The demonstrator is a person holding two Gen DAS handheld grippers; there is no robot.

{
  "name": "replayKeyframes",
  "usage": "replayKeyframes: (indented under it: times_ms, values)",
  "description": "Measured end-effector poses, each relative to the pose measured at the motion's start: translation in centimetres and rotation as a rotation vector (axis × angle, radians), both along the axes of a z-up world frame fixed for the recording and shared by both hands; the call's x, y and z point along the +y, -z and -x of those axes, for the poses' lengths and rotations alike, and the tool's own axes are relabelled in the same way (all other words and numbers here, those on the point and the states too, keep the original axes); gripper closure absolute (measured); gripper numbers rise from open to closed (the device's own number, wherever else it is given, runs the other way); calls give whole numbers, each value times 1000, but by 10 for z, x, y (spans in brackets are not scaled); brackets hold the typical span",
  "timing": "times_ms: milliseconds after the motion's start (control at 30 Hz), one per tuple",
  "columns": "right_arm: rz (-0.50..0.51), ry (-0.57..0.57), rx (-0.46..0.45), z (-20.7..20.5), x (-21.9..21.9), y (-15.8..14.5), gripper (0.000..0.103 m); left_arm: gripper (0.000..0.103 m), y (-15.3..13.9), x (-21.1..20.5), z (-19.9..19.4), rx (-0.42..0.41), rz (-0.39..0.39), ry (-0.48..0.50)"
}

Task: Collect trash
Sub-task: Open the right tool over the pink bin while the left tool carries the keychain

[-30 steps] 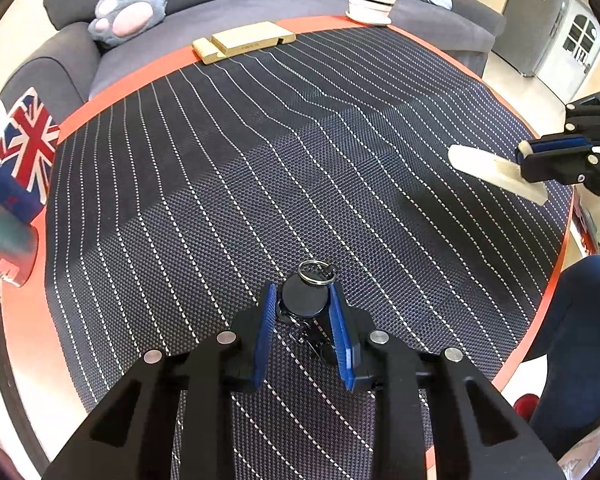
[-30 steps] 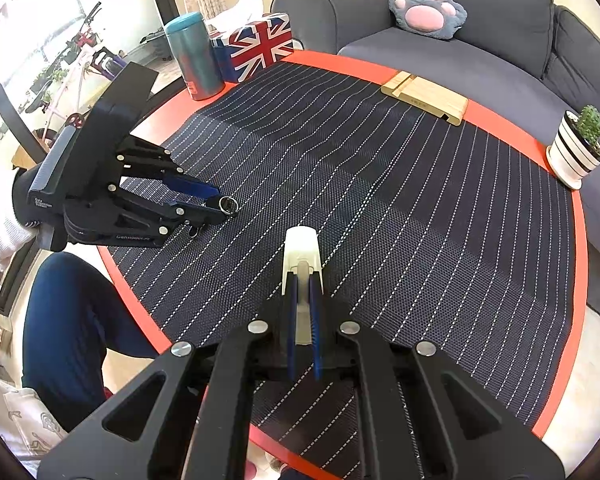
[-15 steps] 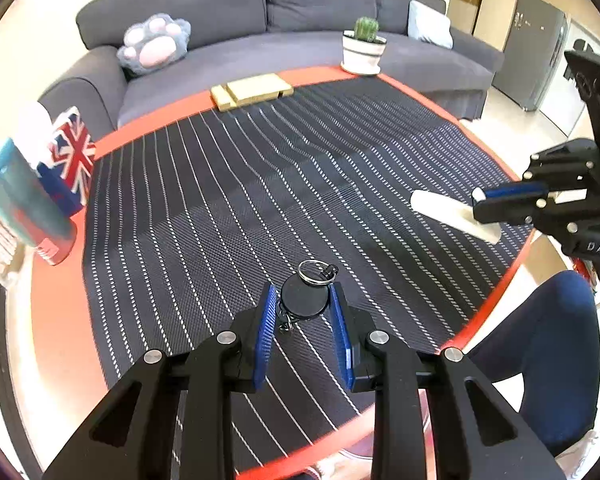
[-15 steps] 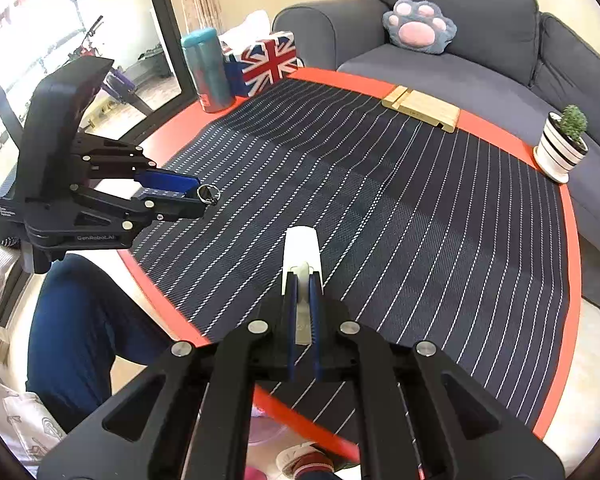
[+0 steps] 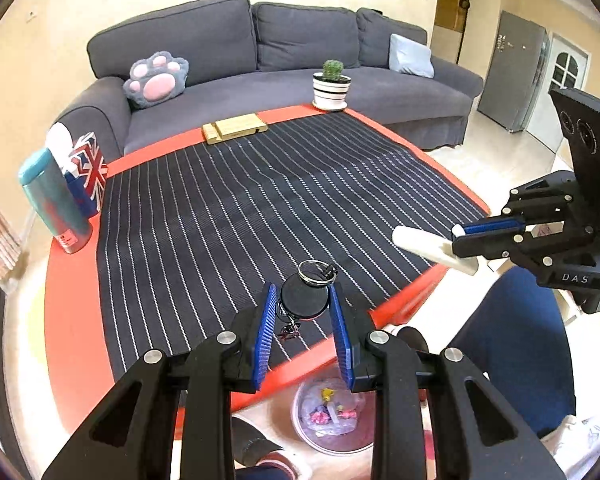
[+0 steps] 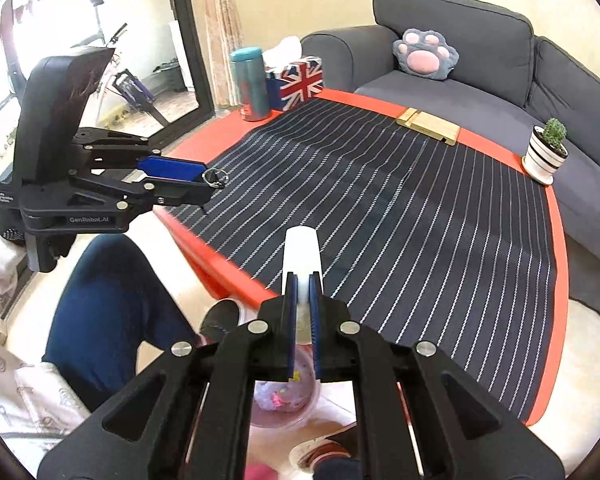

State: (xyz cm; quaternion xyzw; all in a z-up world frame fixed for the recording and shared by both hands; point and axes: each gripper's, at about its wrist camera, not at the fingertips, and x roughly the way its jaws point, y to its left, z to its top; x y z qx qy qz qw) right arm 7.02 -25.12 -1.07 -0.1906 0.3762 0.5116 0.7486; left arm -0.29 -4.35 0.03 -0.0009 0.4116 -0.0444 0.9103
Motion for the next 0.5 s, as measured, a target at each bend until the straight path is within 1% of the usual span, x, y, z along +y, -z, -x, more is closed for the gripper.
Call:
replayKeyframes:
  times_ms: [233,367,500]
  values:
    - [13,-25,8,30,-13,5,97,76,1,-14,27,-18,44,14]
    - [20,-35,39,42,-17,16,97,76,6,-17,41,-20,72,14]
    - [36,-49,79,51,-16,32,97,76,15,-18,51,-2,84,11]
